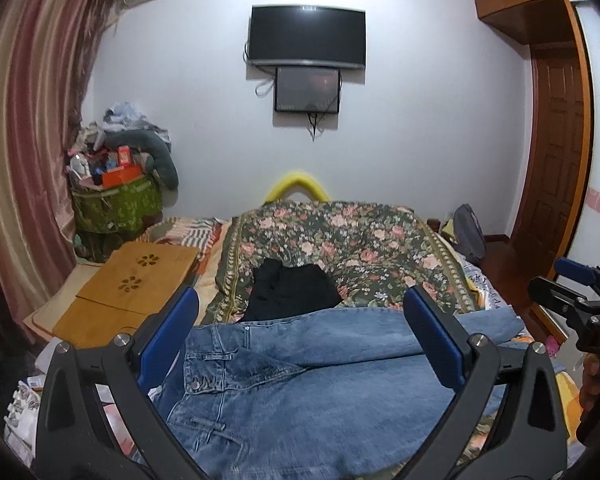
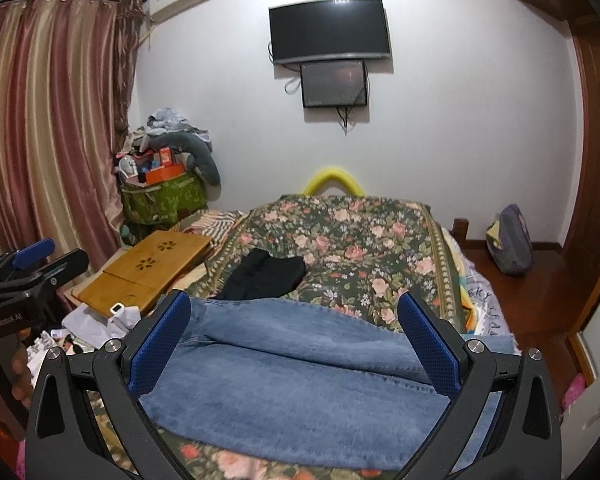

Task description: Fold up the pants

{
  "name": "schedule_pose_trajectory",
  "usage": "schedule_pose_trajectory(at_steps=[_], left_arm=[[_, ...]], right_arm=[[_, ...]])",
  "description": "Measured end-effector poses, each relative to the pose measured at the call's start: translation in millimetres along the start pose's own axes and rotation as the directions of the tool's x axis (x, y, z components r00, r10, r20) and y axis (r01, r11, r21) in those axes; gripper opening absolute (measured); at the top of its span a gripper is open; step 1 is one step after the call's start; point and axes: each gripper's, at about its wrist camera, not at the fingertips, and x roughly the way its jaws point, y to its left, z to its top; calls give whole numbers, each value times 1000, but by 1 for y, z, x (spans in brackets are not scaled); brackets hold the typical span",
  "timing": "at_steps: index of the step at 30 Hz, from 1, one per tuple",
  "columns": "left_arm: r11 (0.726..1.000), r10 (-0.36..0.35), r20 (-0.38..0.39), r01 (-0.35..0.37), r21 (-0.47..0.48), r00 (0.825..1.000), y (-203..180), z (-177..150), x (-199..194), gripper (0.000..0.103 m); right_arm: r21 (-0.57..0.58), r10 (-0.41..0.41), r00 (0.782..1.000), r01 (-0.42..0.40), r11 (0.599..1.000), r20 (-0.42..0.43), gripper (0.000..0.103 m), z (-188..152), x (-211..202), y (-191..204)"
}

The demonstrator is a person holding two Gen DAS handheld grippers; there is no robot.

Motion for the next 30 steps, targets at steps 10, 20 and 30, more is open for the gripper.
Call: schedule_pose_trajectory(at_steps=[10,20,30], left_arm=[[987,157,-193,-160,-3,969,69,7,142,103],[960,256,-450,-278,18,855,155,-38,277,103],[976,207,-635,-205,77,744,166,-102,352,82]], right_arm=[[-39,-53,992,49,998,-116,103,-3,92,-36],[-79,-48,951,25,997,-306,102,-18,182,-67],[-84,51,867,-106,991,-496,90,-41,264,-80]])
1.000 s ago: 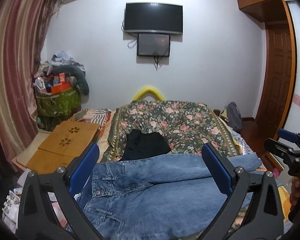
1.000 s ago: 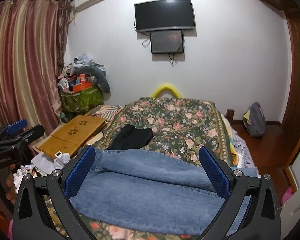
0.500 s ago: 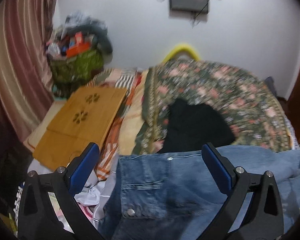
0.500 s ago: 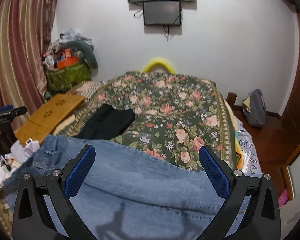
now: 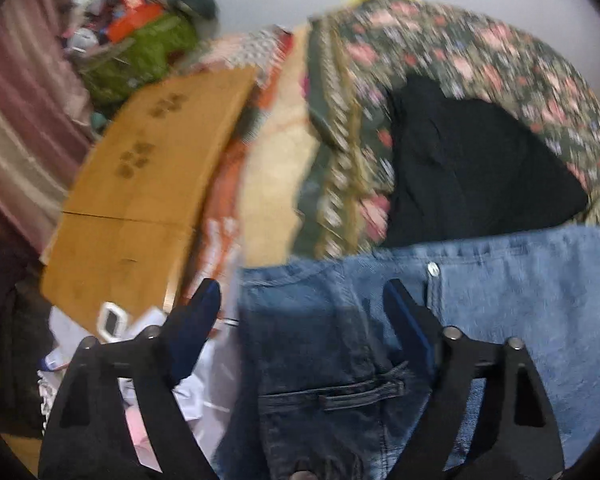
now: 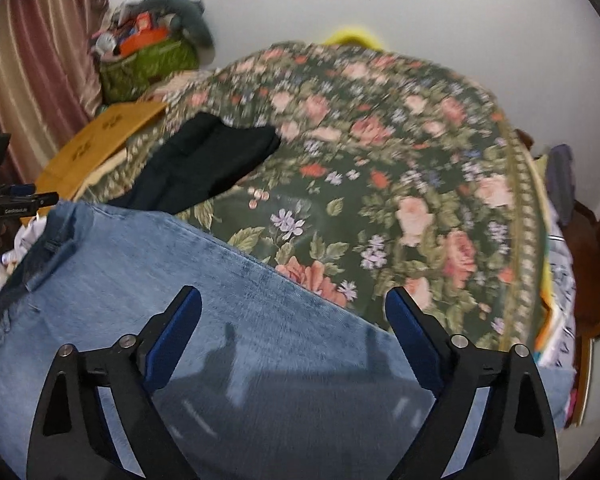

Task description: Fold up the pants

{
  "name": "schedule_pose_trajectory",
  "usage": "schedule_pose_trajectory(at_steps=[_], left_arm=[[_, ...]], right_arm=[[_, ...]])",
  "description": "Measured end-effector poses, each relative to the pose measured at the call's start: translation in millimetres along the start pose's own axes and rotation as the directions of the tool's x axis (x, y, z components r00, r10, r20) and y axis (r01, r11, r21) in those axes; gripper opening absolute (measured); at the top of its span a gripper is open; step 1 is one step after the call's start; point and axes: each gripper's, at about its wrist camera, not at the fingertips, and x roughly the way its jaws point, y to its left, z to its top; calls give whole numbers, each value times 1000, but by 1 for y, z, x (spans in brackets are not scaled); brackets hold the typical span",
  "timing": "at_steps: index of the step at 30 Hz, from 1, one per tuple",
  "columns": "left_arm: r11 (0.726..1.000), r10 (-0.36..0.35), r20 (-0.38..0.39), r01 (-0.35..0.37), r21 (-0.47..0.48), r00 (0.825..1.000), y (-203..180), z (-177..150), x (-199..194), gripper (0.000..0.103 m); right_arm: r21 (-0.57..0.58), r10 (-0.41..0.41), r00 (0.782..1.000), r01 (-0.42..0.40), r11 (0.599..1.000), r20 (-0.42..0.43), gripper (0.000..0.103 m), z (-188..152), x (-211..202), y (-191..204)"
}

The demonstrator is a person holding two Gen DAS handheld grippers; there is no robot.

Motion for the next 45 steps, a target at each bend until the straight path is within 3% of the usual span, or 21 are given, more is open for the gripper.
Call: schedule_pose_trajectory(at_steps=[2,6,7,9,12,16,20,23,28,33,38,45], left_arm=[[1000,-12,-35,13,23,999,-7,-2,10,79],[997,-44,-134,51,49,990,-18,-3,30,57],[998,-42,-154,50,49,987,-19,-3,36,55],[998,-25,-151,35,61,988,-23,-2,41,52],[999,-1,-142,8,52,990,-23,0,44,36],[1000,0,-103,1,10,995,-21,-8,37,25],[1000,13,-74,-12,12,997,-25,-16,30,15],[1000,-1,-63,1,5,998,-23,-11,23,7],[999,34,87,-38,35,996,-28,6,-20,7],[1000,0,210,-1,5,978,-19,21,-74,6],[999,-37,219,40,-9,975,-9,8,-100,6],[998,-63,231,65,-2,971,4,-40,-144,6]], right_arm=[[-14,31,999,-31,999,-42,87,5,17,0],[-39,58,993,-62,997,-99,70,10,41,4],[-37,72,994,-76,996,-88,70,9,43,5],[-37,74,993,-77,996,-88,69,9,44,8],[-27,104,990,-106,994,-91,53,8,42,10],[42,133,986,-129,991,-105,46,4,47,7],[19,129,985,-127,992,-112,25,3,46,15],[-36,80,992,-84,996,-102,10,3,39,24],[-71,-10,1000,10,997,3,8,21,15,24],[-66,-34,992,43,997,119,7,39,-29,24],[-71,-7,990,17,997,141,7,26,-60,37],[-95,34,988,-20,995,149,6,-20,-100,63]])
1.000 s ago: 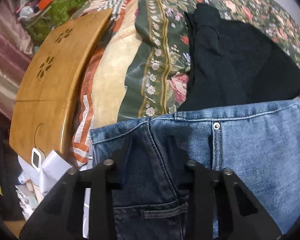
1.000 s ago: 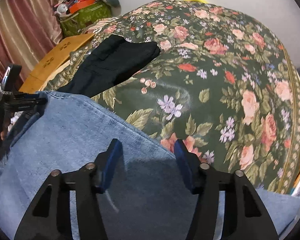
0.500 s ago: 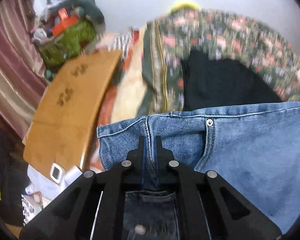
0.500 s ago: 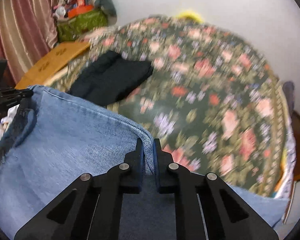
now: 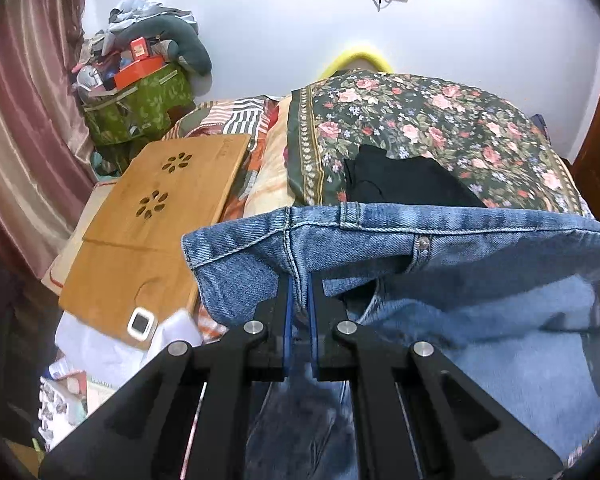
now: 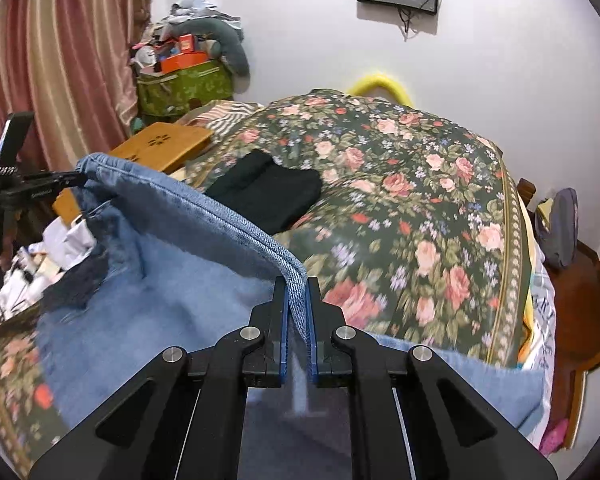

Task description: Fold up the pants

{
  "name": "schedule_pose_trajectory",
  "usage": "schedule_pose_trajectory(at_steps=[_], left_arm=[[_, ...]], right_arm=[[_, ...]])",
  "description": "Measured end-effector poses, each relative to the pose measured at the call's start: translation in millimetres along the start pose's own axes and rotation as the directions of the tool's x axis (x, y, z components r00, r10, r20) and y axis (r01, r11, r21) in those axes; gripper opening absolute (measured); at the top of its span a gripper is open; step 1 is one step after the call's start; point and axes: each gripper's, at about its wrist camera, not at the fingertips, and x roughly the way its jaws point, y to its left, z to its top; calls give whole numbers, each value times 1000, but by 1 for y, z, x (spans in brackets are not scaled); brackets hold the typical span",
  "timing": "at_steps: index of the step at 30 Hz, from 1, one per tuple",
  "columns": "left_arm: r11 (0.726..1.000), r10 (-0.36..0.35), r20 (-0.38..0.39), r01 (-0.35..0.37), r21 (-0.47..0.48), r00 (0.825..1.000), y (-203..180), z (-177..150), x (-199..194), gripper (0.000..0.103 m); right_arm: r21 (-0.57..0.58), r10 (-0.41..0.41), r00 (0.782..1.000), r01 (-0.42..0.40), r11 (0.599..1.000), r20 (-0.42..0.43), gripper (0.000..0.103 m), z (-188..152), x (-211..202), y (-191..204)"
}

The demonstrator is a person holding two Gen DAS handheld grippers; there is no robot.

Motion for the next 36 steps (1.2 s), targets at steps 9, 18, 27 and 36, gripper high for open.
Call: schedule_pose_trajectory(at_steps=[9,18,27,36], left_arm=[[999,-36,-56,35,-16,998,20,-67,-37,6],[999,-17,-170,11,-33,985,26,-134,-30,0],[999,-33,-135,28,-42,990,19,-140,-64,5],[998,-67,-26,67,1,997,-22,-92,-88,80]], right_arm=[[-23,49,998,-49,999,-28,6,-51,-32,45],[38,84,991,-80,996,-102,7,-98,-24,67],[52,112,986,-106,993,-127,17,-110,-26,68],[62,6,997,-2,998,-72,80,-104,-65,42]])
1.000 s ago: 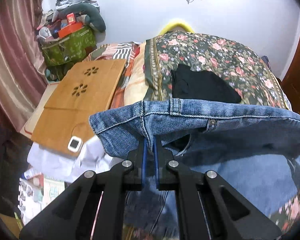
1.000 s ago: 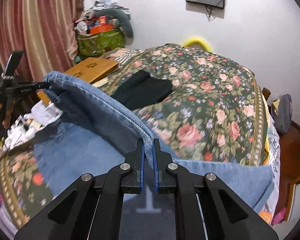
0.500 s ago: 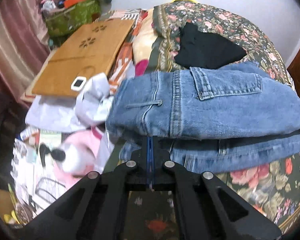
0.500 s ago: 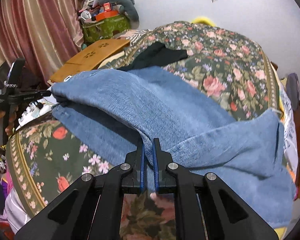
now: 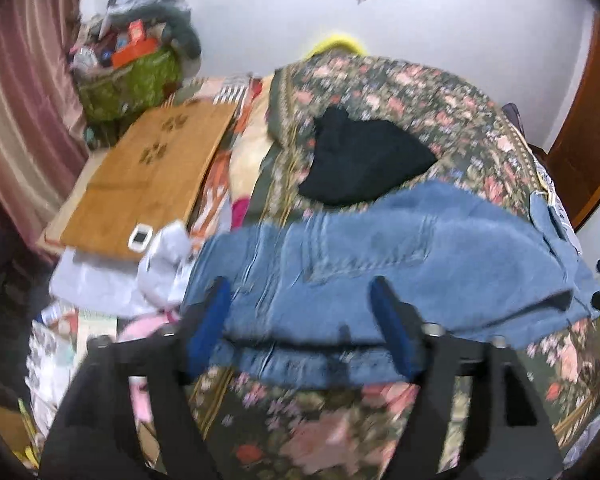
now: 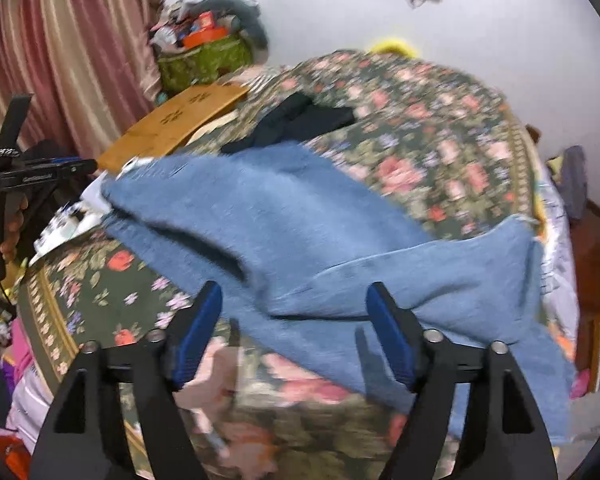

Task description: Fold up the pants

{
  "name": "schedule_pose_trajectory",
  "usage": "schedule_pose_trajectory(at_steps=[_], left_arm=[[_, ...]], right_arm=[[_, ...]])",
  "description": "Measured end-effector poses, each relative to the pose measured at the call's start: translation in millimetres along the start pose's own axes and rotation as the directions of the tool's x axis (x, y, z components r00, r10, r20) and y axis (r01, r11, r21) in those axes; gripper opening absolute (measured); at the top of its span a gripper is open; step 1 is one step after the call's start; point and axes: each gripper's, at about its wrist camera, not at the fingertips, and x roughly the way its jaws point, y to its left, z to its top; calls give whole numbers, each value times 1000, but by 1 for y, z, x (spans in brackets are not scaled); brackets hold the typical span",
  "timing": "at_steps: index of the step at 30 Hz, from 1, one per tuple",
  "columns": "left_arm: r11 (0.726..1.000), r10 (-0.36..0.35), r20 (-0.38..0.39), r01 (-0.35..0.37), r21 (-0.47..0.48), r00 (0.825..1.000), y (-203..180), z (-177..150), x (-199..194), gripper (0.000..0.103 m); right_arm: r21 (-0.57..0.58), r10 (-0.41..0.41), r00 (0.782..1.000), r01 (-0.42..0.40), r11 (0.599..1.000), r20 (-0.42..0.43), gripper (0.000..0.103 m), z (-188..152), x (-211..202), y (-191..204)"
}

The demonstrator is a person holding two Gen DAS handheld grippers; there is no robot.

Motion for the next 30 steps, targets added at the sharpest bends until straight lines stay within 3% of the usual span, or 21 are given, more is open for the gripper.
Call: schedule_pose_trajectory(at_steps=[5,11,15,24,28,30], left_arm=[[997,-13,44,10,74,999,-38,27,4,96],[987,-27,48,20,157,998,-79,55,32,97],[981,-29,31,22,191,999,-101,75,62,97],[972,-42,-67,56,229,997,-132,100,132,97],[967,-29,-109,56,247,994,-142,102,158,97],[966,-21,-123,52,255,992,-145,101,166,97]], right_arm=[[78,-85,996,83,993,27,83,14,-9,-47],[170,-162,987,158,973,10,83,25,9,-112],[232,-207,978,210,950,-37,83,26,40,-160],[325,-199,965,245,913,-168,81,48,121,-242],[315,-242,945,304,899,-221,80,60,156,-267],[298,-263,930,335,894,-257,73,63,175,-277]])
